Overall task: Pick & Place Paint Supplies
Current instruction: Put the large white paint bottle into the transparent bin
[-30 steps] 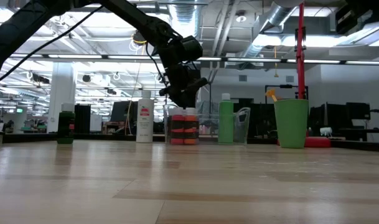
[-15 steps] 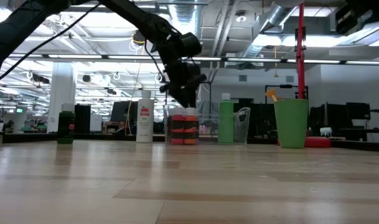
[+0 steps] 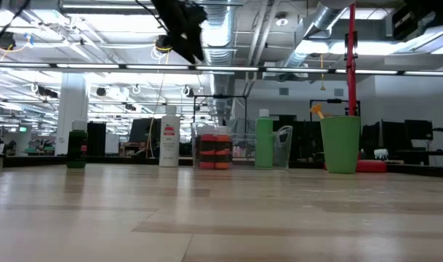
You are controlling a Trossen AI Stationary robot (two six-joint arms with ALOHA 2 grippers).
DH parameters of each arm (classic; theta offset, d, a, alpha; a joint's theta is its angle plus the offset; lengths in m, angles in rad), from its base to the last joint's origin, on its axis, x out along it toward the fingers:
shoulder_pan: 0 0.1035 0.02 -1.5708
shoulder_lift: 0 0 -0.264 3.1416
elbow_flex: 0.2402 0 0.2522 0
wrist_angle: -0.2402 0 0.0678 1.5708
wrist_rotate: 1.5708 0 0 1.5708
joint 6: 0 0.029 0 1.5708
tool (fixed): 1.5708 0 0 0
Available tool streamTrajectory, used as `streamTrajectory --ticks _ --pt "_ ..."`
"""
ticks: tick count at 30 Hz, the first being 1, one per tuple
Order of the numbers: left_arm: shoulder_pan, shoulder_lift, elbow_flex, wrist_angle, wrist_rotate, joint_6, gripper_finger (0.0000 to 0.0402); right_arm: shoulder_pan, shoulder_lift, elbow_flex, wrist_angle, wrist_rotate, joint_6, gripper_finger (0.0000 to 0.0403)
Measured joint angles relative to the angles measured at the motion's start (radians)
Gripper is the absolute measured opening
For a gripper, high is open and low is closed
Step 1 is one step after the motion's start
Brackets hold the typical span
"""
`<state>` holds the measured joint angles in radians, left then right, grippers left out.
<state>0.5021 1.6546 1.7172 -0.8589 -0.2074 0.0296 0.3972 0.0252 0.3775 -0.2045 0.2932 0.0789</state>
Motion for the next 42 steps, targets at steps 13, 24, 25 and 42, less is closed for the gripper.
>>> streamTrajectory --ticks 13,24,25,42 --pt "0.215 -0.144 -0.198 -0.126 0.181 -0.008 0.0279 0.0 0.0 0.0 0.0 0.0 0.0 0.0021" --pt "0.234 -0.143 -0.371 0.066 0.214 0.075 0.0283 0.0 0.0 0.0 0.0 0.0 0.0 0.0021" --pt "0.234 -0.143 -0.378 0.067 0.214 0.084 0.0283 0.0 0.0 0.0 0.0 0.0 0.0 0.0021" --pt "0.234 -0.143 -0.549 0.266 0.234 0.107 0.0282 0.0 0.0 0.0 0.0 0.0 0.0 0.0021"
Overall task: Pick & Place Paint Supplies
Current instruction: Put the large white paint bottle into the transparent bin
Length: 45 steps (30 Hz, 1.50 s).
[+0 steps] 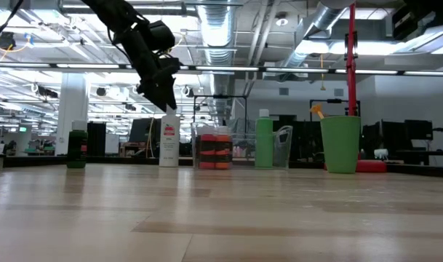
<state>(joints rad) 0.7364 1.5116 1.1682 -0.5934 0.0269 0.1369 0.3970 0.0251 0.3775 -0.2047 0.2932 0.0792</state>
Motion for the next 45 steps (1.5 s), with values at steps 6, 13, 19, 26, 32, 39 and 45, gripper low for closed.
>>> streamTrajectory --ticks 6,13,19,26,32,39,45 --pt "0.0 0.0 -0.026 0.05 0.0 0.009 0.0255 0.0 0.0 0.0 0.0 0.0 0.0 0.0021" --pt "0.0 0.0 -0.04 0.066 0.0 0.009 0.0161 0.0 0.0 0.0 0.0 0.0 0.0 0.0021" --pt "0.0 0.0 -0.04 0.088 0.0 0.017 0.0091 0.0 0.0 0.0 0.0 0.0 0.0 0.0021" --pt "0.0 0.0 -0.04 0.097 0.0 0.022 0.0075 0.0 0.0 0.0 0.0 0.0 0.0 0.0021" --pt "0.0 0.001 -0.04 0.103 0.0 0.021 0.0068 0.0 0.0 0.0 0.0 0.0 0.0 0.0021" --pt "-0.001 -0.001 -0.04 0.102 0.0 0.012 0.0066 0.0 0.0 0.0 0.0 0.0 0.0 0.0021" --pt "-0.005 -0.063 -0.039 0.091 0.0 -0.014 0.0065 0.0 0.0 0.0 0.0 0.0 0.0 0.0021"
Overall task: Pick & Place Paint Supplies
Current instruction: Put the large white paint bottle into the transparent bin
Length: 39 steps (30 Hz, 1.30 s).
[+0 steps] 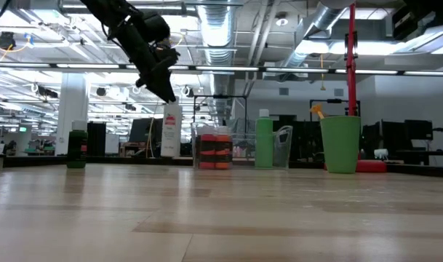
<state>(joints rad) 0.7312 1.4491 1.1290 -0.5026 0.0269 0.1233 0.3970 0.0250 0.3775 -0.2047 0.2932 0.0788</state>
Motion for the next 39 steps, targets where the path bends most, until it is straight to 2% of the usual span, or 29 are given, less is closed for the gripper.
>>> streamTrajectory --ticks 13,21,26,31,39 --pt "-0.046 -0.19 0.0 -0.011 -0.019 -0.1 0.0065 0.0 0.0 0.0 0.0 0.0 0.0 0.0021" --pt "-0.077 -0.206 0.049 0.004 -0.024 -0.125 0.0065 0.0 0.0 0.0 0.0 0.0 0.0 0.0021" --pt "-0.097 -0.205 0.087 0.091 -0.022 -0.126 0.0065 0.0 0.0 0.0 0.0 0.0 0.0 0.0021" --pt "-0.112 -0.155 0.114 0.2 -0.018 -0.131 0.0064 0.0 0.0 0.0 0.0 0.0 0.0 0.0021" --pt "-0.186 0.067 0.211 0.375 0.01 -0.124 0.0064 0.0 0.0 0.0 0.0 0.0 0.0 0.0021"
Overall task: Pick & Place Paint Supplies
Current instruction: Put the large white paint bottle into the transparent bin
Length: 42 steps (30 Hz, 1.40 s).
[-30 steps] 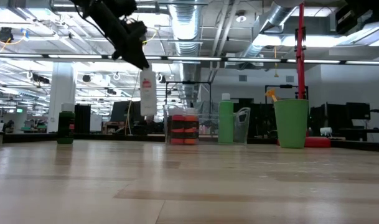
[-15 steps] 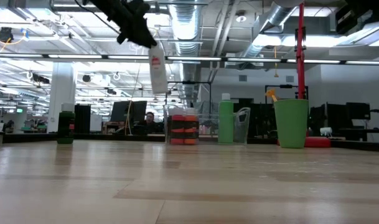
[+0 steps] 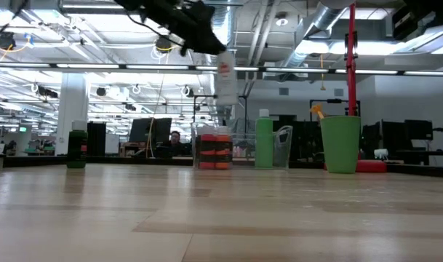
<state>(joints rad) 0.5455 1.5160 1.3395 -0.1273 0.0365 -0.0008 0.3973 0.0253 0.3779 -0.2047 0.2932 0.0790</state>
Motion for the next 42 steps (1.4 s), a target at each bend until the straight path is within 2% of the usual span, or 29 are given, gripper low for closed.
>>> streamTrajectory --ticks 3,6,11,42 --pt "-0.023 0.086 0.045 0.087 0.005 0.0 0.0064 0.0 0.0 0.0 0.0 0.0 0.0 0.0021" --pt "-0.033 0.162 0.108 0.105 0.007 0.0 0.0064 0.0 0.0 0.0 0.0 0.0 0.0 0.0021" --pt "-0.044 0.262 0.138 0.089 0.013 -0.004 0.0064 0.0 0.0 0.0 0.0 0.0 0.0 0.0021" --pt "-0.022 0.479 0.132 0.201 -0.066 0.027 0.0064 0.0 0.0 0.0 0.0 0.0 0.0 0.0021"
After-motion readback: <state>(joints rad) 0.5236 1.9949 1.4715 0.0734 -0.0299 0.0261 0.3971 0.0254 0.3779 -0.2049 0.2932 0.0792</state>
